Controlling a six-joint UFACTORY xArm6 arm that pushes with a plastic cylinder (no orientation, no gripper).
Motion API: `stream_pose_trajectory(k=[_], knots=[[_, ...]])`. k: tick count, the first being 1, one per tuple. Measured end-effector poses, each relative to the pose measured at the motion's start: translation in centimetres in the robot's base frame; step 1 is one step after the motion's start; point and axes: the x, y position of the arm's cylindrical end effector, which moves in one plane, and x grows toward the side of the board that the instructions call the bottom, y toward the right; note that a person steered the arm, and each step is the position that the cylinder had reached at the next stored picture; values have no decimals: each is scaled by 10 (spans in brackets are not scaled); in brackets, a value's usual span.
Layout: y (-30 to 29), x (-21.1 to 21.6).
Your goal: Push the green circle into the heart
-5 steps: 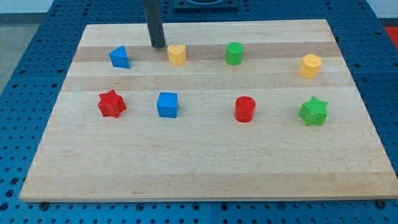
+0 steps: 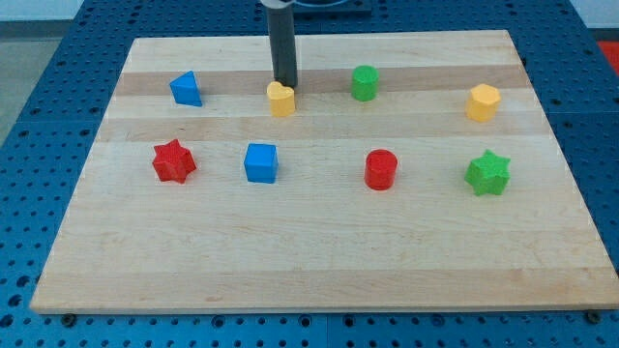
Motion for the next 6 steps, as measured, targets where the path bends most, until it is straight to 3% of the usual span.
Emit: stream_pose_trajectory(k=[1,2,3,4,5,6], knots=[[36,-53],[105,-72],[153,-52],[164,-11],[126,18],[53,39]])
